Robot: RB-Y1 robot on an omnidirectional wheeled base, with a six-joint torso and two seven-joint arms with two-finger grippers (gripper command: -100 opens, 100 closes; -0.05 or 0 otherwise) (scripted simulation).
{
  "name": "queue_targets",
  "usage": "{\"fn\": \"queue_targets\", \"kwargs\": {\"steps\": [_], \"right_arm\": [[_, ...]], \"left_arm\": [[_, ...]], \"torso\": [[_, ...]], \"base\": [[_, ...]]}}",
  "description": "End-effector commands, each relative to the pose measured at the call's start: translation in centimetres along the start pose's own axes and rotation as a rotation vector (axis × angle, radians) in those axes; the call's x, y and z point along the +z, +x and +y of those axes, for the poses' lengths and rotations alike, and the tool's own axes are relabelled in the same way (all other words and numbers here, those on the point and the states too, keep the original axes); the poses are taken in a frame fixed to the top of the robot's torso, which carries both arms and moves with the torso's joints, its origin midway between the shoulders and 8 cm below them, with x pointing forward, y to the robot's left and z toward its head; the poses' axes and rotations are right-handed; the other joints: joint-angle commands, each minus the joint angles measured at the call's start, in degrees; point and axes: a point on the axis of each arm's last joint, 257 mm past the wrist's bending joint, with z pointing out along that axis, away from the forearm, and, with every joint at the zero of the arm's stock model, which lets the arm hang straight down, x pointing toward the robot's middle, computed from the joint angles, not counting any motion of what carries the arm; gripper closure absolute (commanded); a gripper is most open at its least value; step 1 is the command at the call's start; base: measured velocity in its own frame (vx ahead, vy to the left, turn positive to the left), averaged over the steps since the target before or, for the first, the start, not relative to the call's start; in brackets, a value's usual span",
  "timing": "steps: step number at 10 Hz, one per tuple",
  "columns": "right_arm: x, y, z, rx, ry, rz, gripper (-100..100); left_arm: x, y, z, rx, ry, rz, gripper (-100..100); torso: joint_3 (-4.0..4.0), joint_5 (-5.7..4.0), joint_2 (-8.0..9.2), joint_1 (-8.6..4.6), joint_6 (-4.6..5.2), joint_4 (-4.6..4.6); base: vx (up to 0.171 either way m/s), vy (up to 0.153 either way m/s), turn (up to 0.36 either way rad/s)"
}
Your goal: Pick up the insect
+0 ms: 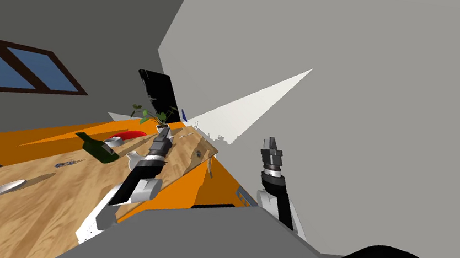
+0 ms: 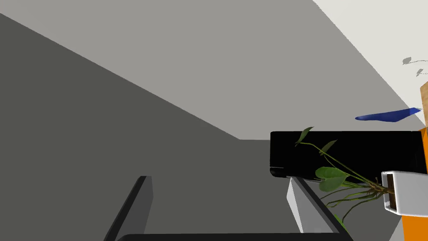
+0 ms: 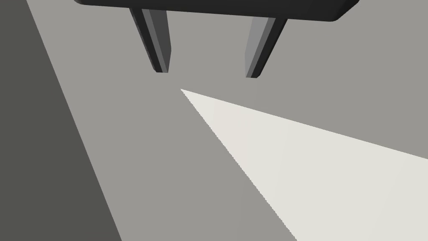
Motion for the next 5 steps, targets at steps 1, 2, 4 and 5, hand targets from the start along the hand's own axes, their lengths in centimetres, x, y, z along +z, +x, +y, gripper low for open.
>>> {"fn": "queue_targets", "kwargs": {"steps": [1,2,4,5], "right_arm": [[0.0,0.0,0.0,0.0,0.0,0.0,0],[0.0,0.0,0.0,0.0,0.0,0.0,0],[0.0,0.0,0.0,0.0,0.0,0.0,0],[0.0,0.0,0.0,0.0,0.0,0.0,0]], "left_arm": [[0.3,-0.1,1.9,0.028,-0.051,0.01,-100],[0.7,0.0,3.6,0.05,-0.092,0.018,-100],[1.0,0.0,5.5,0.073,-0.14,0.027,-100],[1.3,0.1,7.4,0.095,-0.188,0.037,-100]], "torso": [[0.0,0.0,0.0,0.0,0.0,0.0],[-0.02,0.0,-0.04,-0.02,0.01,-0.01],[-0.02,-0.01,-0.02,-0.07,0.01,-0.01],[-0.03,-0.01,-0.05,-0.05,0.0,-0.01]], "base": [[-0.021,-0.006,-0.045],[-0.03,-0.013,-0.076],[-0.028,-0.015,-0.052],[-0.016,-0.009,-0.063]]}}
